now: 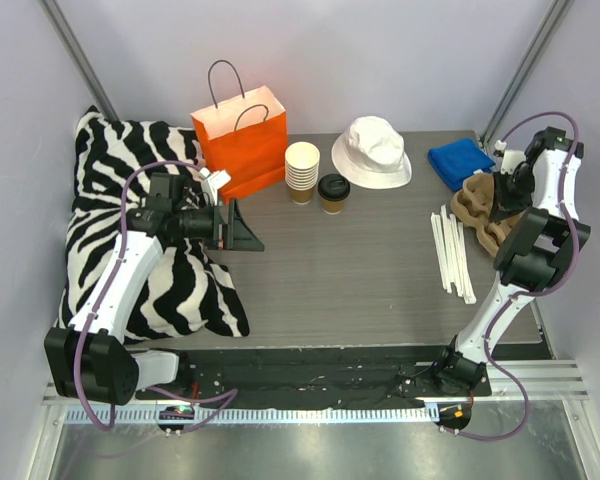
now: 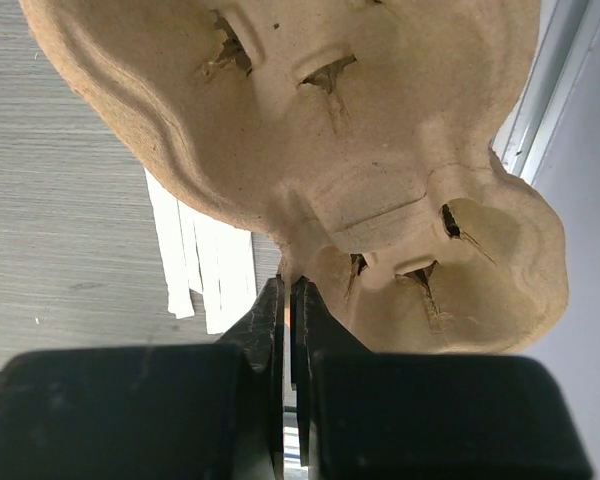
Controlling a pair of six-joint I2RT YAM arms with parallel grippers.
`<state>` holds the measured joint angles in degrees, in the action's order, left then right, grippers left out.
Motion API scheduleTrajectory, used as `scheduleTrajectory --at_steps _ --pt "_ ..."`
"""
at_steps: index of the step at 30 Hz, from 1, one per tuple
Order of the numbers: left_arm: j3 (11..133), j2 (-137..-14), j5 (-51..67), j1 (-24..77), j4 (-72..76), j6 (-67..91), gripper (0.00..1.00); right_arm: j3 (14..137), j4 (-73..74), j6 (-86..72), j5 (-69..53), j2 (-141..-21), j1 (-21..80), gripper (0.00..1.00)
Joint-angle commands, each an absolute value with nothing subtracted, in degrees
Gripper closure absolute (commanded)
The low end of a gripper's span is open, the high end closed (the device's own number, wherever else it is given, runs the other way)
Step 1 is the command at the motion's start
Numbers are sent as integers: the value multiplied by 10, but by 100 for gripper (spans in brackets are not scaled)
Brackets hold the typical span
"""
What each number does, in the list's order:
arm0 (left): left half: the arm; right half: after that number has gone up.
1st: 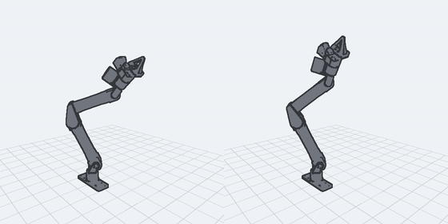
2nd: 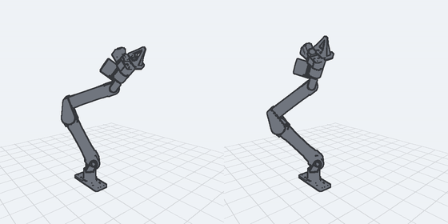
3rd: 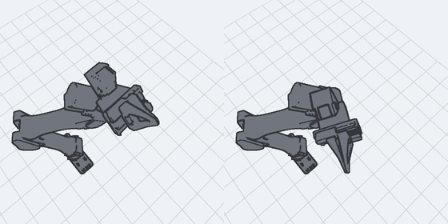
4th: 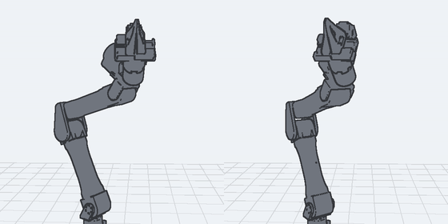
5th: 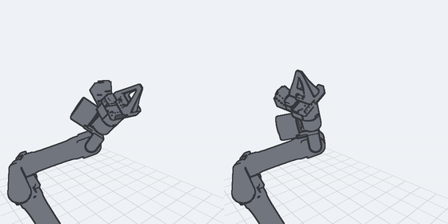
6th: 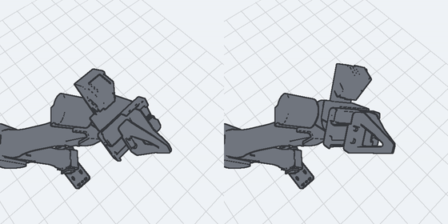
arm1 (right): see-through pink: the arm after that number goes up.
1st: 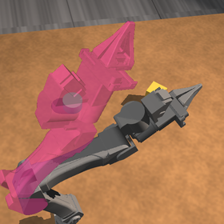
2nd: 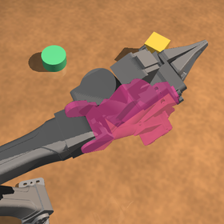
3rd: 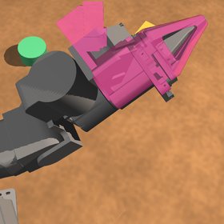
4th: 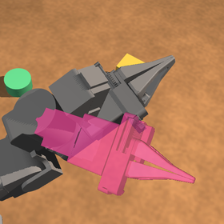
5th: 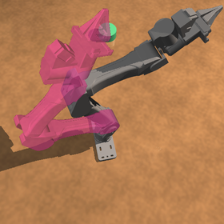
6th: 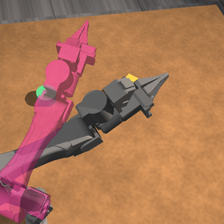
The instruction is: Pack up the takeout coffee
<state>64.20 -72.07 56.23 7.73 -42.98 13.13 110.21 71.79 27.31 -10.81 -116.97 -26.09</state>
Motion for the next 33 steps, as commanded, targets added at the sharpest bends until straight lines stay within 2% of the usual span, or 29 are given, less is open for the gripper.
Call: scheduleTrajectory --at_steps 1,10,15,20,26,32,33 --pt "640 -717 584 72 -409 134 3 1123 719 283 -98 -1132 -258 99" --pt "624 -699 586 72 -361 166 6 1170 765 273 -141 -1093 -243 99" --pt "599 -656 572 74 -266 248 10 1156 794 230 -242 -1033 -201 99" --pt "604 -630 518 111 -191 300 14 1053 750 134 -348 -942 -127 99" --pt "656 -676 345 234 -136 347 12 878 635 35 -499 -855 -98 99" --pt "735 -776 182 401 -136 380 23 693 411 -191 -548 -752 -65 99" --pt "757 -805 169 433 -137 379 27 660 376 -214 -550 -731 -55 99"
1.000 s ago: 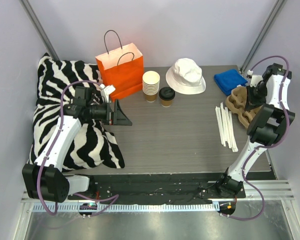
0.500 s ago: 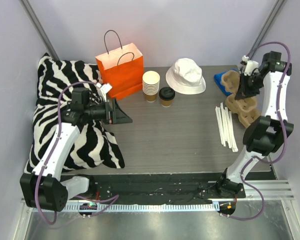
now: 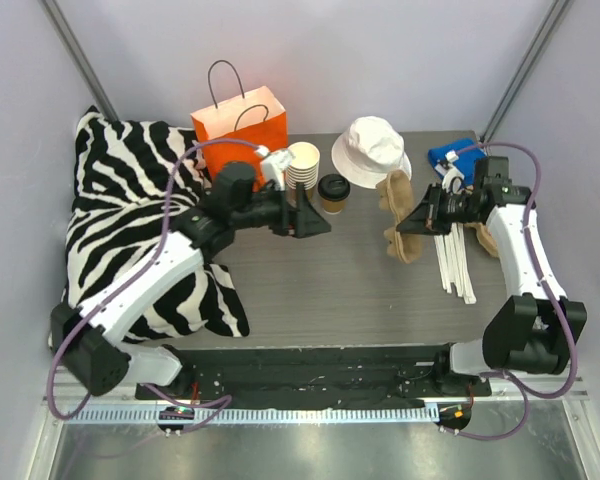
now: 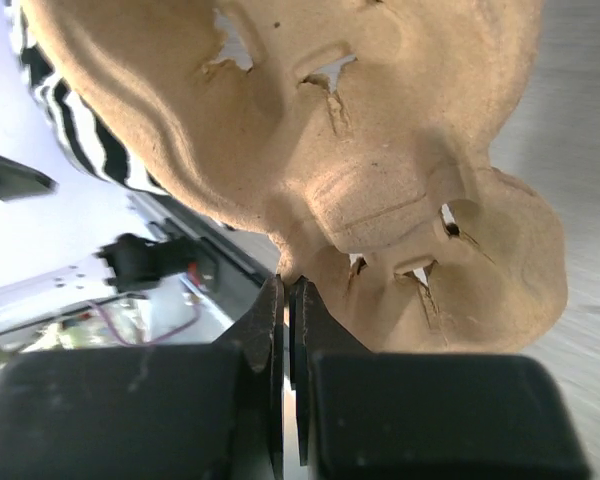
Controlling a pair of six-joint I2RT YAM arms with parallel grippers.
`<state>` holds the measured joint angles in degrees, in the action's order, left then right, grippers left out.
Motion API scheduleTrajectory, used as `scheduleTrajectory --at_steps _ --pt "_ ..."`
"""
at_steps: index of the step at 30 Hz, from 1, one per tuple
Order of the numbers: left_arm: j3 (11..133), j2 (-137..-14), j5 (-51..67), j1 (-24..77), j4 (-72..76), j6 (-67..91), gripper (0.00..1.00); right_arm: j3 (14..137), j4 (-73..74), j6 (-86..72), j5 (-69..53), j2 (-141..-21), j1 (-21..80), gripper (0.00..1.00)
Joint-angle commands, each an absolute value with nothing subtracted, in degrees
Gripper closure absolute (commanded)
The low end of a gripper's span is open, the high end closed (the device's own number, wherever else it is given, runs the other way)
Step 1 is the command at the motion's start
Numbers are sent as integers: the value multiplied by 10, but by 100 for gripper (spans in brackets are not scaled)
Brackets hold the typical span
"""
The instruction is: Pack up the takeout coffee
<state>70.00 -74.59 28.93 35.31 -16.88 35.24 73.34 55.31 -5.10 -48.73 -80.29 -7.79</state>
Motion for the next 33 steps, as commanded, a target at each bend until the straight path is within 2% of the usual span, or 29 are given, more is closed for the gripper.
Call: scheduleTrajectory --at_steps 1,6,9,23,33 --pt "767 -817 146 445 -137 378 30 647 363 -246 -548 -725 -51 99" --pt "807 -869 119 501 -141 374 46 573 272 -353 -562 -694 -38 99" --pt "818 -889 117 518 -151 367 50 545 218 -407 -559 -674 -26 99" --pt "811 -916 94 526 -154 357 67 512 186 -449 -571 -656 -3 99" --pt "819 -924 98 526 -154 359 69 504 192 -441 -567 -649 0 99"
